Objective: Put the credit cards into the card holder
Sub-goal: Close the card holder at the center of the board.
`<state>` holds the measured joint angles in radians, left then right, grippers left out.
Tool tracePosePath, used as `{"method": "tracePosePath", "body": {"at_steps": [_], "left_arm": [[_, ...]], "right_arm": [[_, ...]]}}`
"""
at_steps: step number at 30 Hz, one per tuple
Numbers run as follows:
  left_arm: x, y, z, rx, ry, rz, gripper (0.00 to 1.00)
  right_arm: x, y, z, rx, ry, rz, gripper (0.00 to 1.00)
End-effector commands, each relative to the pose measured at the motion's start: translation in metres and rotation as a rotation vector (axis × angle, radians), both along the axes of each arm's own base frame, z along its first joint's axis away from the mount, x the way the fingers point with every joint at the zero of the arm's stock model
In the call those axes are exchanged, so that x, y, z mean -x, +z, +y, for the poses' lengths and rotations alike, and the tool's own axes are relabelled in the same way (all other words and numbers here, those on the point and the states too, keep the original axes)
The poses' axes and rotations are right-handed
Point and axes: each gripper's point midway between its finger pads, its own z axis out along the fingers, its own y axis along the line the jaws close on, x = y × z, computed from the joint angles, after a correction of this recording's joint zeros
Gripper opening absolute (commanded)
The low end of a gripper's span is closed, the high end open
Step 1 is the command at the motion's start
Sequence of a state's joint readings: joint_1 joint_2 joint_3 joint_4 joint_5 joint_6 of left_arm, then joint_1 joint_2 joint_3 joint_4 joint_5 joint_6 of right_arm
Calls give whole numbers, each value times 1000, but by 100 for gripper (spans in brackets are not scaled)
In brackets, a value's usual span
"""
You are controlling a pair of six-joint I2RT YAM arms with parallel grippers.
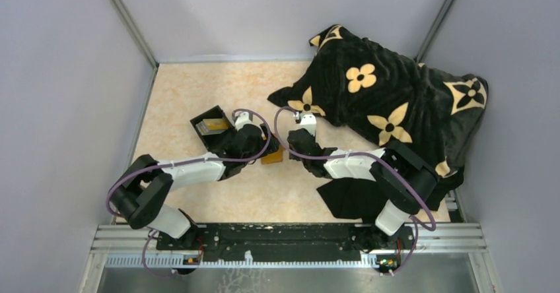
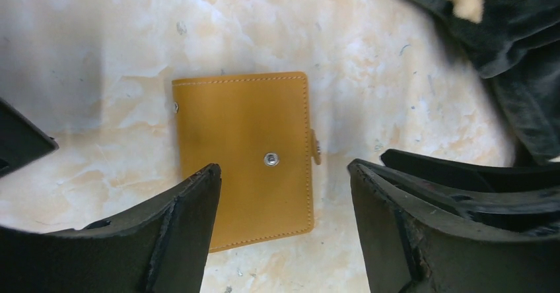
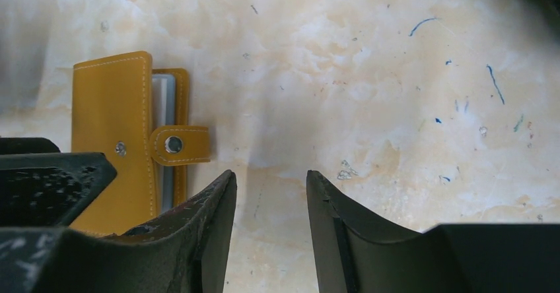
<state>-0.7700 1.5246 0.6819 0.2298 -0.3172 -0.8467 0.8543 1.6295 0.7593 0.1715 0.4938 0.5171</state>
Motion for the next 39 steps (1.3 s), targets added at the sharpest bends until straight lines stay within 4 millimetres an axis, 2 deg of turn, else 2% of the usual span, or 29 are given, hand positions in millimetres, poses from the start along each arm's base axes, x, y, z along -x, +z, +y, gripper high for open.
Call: {"method": "tracePosePath", "body": {"at_steps": [1,4,7,10,16,27,30,39], "left_arm": [[-3,30,4,15,4,-86,79],[-4,43,8,28,14,-117,79],[-1,44,15,15,29,-122,78],[4,34,27,-14,55,-109,76],[20,-2,48,-64,93,-42,71],[24,-25,39,-74,47,4,71],[23,-33,36,-83,38,25,72],[21,-46,28,-105,17,66,73]], "right_arm": [[-6,32,13,-91,34,-68,44],[-6,40,15,-99,50,-79,44],[-7,47,19,-96,67,-85,43],[-8,53,26,-78,88,-78,43],[-8,61,39,-54,116,-69,43],[-9,57,56,-27,146,-39,43],[-10,44,59,2,153,-16,43],[-14,38,63,36,156,-4,43]]}}
